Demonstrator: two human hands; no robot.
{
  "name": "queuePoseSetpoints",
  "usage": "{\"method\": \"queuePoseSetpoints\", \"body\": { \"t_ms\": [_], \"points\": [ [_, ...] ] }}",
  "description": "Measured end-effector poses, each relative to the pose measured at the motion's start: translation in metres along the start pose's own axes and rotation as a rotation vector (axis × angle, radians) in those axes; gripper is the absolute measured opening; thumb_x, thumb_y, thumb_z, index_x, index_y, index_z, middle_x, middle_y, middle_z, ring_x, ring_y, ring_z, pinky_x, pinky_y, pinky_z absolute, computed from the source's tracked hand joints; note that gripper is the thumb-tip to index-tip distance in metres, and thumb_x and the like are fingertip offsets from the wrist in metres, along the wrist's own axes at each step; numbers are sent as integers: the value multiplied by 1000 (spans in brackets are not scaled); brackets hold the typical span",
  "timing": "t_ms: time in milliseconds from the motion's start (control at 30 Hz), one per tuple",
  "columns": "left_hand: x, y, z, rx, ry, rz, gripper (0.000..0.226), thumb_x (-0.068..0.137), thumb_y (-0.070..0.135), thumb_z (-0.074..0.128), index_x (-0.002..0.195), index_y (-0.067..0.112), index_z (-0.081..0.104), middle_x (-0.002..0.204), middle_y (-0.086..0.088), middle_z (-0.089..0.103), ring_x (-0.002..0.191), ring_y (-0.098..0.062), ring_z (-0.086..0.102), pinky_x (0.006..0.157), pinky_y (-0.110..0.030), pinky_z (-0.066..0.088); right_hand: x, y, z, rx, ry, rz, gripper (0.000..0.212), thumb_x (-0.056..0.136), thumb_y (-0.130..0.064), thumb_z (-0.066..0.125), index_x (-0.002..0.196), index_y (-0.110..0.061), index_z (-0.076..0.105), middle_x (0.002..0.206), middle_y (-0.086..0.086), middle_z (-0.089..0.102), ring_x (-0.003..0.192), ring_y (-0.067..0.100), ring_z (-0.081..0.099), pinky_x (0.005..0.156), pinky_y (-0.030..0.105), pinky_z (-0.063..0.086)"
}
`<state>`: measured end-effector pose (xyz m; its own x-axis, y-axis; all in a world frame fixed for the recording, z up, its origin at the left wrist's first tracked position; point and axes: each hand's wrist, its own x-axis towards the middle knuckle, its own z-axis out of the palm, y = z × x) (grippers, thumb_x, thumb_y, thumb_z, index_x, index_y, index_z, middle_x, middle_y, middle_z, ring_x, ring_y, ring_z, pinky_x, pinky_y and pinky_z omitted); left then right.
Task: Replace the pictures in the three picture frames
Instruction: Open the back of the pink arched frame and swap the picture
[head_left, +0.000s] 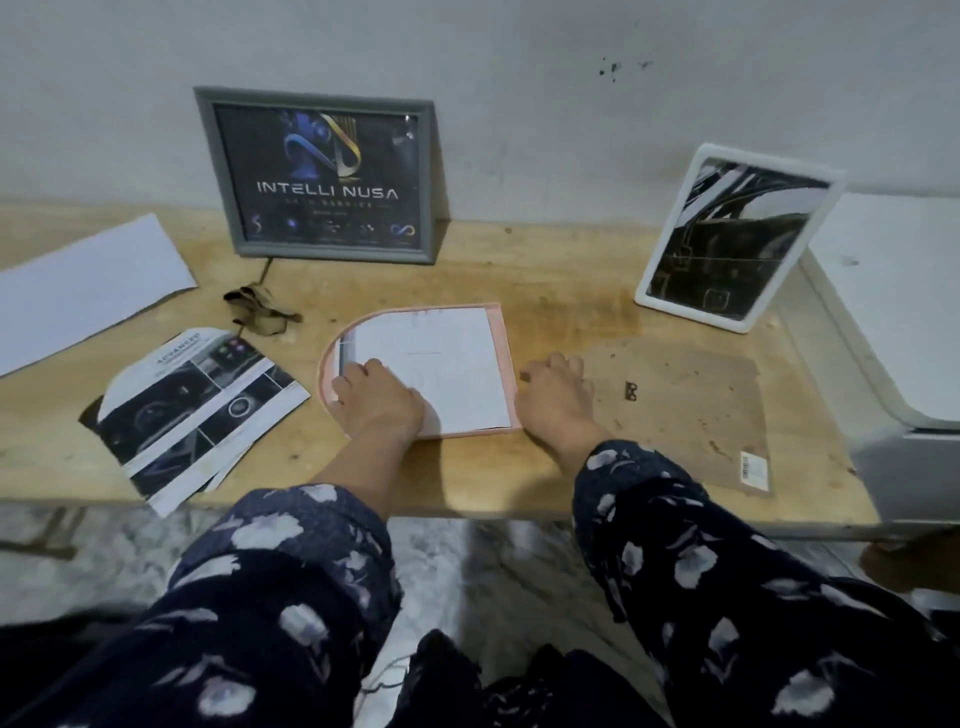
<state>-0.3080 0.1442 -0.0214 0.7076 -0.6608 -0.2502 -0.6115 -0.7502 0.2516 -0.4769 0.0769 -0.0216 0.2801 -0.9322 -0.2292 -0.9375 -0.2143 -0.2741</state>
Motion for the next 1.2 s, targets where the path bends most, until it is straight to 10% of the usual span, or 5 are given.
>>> {"method": "queuePoseSetpoints", "body": {
  "t_ms": [267,600,933,1067,1200],
  "points": [
    [19,-35,-2,-62,-67,-107,80,82,56,62,139,10,31,142,-13,28,134,-32,26,105,-45,30,1,-27,15,-68,-36,40,58,86,-55,54,129,-18,50,131,8,40,124,29,29,101,43,30],
    [22,-40,-4,-261,-75,-151,89,74,45,78,139,9,29,140,-12,28,131,-32,28,103,-46,33,1,-38,26,152,32,170,54,80,-37,70,125,-19,47,128,4,46,122,26,36,98,39,32],
    [16,-41,-6,-599,110,-134,25,94,14,52,107,23,33,89,-2,63,77,-23,52,85,-37,26,7,-33,19,607,6,275,17,88,-22,61,77,-31,52,95,-8,64,91,21,62,94,45,47],
    [14,-35,-16,-734,20,-153,30,96,14,49,123,12,37,109,-12,60,87,-28,54,75,-34,41,12,-35,3,712,-89,285,11,91,-16,54,100,-21,55,103,-1,60,88,20,58,72,31,48],
    [18,-32,-19,-828,-123,-241,50,92,9,41,142,13,39,128,-15,54,109,-33,53,88,-35,46,16,-38,-7,722,-171,314,12,88,-9,47,81,-17,51,84,2,55,70,18,52,55,28,40]
  ]
}}
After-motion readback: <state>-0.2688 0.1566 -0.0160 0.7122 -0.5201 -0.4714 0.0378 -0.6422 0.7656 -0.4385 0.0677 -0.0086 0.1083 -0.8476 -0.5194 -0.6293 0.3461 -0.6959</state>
